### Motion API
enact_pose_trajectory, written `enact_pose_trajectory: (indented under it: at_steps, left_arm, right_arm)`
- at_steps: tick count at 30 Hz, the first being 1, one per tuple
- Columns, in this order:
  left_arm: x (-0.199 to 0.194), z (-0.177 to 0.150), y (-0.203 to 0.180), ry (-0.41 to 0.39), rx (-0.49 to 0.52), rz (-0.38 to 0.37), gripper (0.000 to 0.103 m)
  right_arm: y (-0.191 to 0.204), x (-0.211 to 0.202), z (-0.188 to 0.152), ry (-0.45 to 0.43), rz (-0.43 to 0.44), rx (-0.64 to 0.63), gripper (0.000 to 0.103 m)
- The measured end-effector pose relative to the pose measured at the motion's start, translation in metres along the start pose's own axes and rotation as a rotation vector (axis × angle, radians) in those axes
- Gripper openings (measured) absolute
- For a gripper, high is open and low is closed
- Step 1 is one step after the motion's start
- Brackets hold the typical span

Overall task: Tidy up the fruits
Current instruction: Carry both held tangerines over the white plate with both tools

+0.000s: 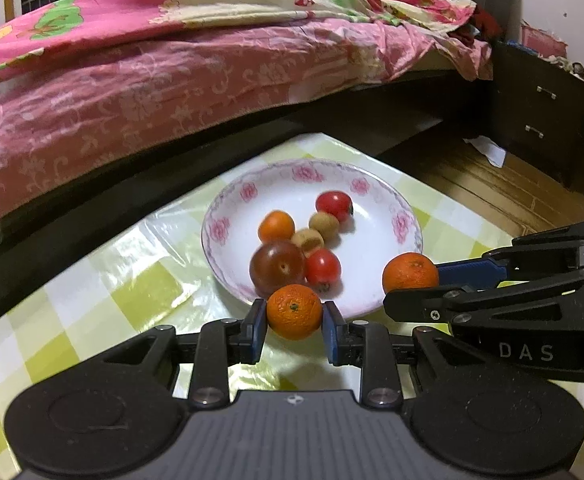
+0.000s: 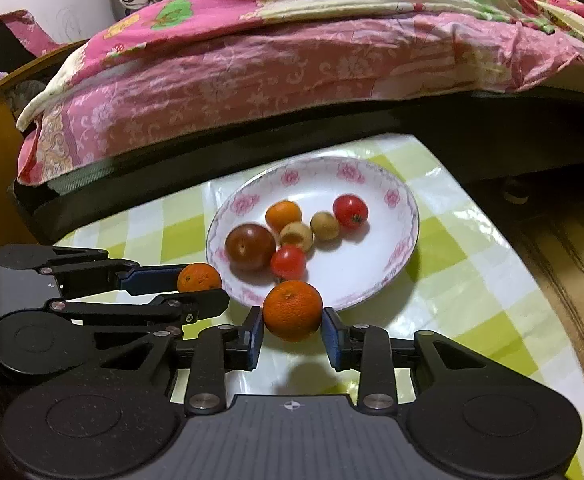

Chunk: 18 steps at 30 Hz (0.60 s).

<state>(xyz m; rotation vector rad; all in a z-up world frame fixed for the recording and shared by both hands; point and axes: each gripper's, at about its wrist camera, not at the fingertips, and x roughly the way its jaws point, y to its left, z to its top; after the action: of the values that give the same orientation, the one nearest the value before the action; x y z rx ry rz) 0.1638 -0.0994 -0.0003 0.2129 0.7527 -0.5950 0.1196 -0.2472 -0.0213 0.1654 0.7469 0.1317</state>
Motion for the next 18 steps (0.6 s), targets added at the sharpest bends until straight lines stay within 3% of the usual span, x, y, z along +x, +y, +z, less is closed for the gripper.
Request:
enact_pose_trajectory:
  at_steps: [18]
  left_arm:
    - [0.021,0.009,0.0,0.011,-0.007,0.024,0.036]
  right_arm:
    - [-0.007,0.014,0.011,-0.005,-0.04,0.031,0.029]
